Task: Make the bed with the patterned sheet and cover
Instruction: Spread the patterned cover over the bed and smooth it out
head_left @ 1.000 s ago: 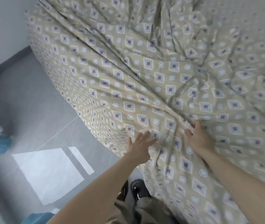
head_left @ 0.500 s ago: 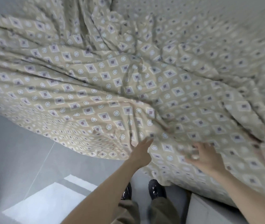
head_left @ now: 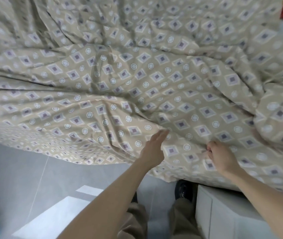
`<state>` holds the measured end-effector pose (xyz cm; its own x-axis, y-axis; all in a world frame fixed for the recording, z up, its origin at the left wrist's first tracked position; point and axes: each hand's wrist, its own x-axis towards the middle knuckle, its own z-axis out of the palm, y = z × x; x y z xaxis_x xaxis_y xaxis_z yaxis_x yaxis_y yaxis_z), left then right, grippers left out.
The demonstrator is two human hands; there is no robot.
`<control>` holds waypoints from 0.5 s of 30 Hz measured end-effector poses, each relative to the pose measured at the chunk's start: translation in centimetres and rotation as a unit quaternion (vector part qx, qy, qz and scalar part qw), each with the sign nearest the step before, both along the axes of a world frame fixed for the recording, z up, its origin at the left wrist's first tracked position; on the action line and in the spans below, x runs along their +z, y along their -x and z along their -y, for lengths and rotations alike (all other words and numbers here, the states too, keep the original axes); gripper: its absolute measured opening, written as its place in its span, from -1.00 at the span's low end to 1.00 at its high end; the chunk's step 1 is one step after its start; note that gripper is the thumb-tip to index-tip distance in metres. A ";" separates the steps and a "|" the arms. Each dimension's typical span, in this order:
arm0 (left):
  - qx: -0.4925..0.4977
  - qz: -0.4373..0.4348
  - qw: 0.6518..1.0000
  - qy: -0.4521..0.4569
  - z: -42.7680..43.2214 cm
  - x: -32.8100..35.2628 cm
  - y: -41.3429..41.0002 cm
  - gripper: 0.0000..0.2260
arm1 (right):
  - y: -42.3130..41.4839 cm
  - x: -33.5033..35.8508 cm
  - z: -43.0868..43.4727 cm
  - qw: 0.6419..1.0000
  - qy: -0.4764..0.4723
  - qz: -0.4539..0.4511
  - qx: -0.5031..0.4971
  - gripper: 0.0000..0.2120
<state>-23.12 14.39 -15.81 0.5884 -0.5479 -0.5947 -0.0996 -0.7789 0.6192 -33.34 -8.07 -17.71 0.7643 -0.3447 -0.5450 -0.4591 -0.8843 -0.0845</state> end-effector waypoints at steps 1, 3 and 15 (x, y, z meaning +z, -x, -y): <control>-0.002 0.006 1.000 -0.003 0.7 0.0 0.1 -0.24 | 0.4 0.1 0.3 1.000 -0.022 0.015 -0.011 -0.88; -0.008 0.009 1.000 -0.015 2.2 0.2 0.4 -0.26 | 1.5 0.9 0.8 0.995 -0.056 0.052 -0.071 -0.86; -0.014 0.002 0.999 -0.033 6.7 3.2 0.2 -0.19 | 1.4 4.8 4.8 0.994 0.034 0.106 0.001 -0.79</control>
